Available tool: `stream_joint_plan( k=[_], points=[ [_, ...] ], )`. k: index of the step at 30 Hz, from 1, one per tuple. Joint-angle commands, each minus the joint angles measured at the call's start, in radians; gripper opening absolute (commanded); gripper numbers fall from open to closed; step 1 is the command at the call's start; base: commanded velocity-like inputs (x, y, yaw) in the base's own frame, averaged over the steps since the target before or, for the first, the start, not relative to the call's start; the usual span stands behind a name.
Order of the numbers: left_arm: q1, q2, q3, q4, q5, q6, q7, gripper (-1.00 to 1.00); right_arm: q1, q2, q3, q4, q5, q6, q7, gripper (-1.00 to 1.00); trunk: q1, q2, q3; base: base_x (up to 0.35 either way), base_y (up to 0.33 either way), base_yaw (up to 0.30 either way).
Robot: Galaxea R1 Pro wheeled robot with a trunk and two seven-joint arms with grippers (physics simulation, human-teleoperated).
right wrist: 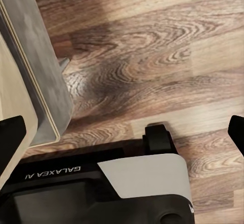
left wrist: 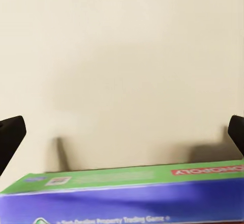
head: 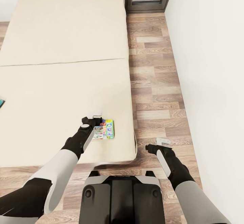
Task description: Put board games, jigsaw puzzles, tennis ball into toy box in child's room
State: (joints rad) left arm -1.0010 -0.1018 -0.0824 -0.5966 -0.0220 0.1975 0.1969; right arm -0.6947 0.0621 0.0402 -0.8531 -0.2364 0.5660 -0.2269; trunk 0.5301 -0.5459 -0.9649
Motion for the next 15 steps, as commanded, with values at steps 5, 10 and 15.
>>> stream_joint_plan(
  k=[5,10,15],
  points=[
    [0.001,-0.003,-0.005,-0.002,-0.002,0.004,0.006,1.0,0.0,-0.001,0.003,-0.001,-0.011,0.003,-0.009,1.0,0.0,-0.001,-0.001,-0.036,0.0,0.0],
    [0.002,-0.004,-0.006,-0.002,-0.003,0.004,0.006,1.0,0.0,-0.001,0.003,-0.001,-0.011,0.003,-0.009,1.0,0.0,-0.001,-0.001,-0.116,0.0,0.0],
    [0.004,-0.006,-0.007,-0.002,-0.003,0.003,0.006,1.0,0.0,-0.001,0.003,-0.001,-0.011,0.003,-0.009,1.0,0.0,-0.001,-0.001,-0.026,0.0,0.0]
  ],
)
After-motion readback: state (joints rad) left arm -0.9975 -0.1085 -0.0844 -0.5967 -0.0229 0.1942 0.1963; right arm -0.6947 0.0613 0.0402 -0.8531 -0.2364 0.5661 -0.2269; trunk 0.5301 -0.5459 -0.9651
